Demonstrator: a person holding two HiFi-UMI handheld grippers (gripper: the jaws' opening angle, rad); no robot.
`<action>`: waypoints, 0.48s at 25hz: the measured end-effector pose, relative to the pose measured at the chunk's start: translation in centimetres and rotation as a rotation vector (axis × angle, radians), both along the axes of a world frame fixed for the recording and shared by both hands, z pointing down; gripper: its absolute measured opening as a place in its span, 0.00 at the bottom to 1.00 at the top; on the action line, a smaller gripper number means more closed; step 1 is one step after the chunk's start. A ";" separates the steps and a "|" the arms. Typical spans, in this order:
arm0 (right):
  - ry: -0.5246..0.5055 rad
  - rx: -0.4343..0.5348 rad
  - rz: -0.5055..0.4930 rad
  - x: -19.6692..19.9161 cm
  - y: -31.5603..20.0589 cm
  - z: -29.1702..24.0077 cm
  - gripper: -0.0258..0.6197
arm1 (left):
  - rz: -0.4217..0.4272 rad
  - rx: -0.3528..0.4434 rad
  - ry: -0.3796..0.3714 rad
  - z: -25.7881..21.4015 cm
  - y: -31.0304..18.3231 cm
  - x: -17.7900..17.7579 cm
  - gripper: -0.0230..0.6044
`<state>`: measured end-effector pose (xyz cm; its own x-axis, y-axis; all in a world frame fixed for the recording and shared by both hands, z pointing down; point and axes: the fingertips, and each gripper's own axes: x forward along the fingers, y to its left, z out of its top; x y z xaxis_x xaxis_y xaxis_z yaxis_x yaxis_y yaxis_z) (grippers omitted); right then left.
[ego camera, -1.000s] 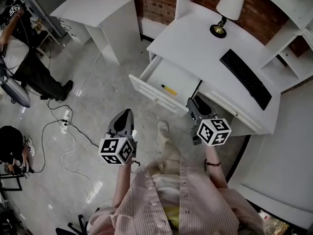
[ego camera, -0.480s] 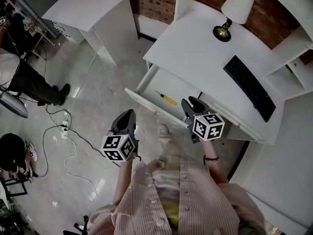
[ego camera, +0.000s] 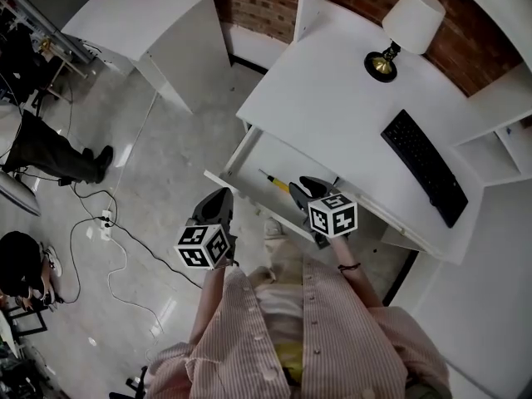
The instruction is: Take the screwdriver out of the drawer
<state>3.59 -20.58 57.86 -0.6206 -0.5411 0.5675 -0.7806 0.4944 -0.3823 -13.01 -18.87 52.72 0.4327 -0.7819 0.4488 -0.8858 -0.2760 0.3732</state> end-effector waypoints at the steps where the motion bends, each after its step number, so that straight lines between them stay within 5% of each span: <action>1: 0.007 -0.012 -0.012 -0.2 -0.4 0.5 0.23 | -0.001 -0.010 0.001 0.3 -0.5 0.0 0.03; 12: 0.113 -0.139 -0.156 -2.1 -3.2 6.4 0.23 | 0.028 -0.106 -0.013 3.3 -5.3 0.5 0.03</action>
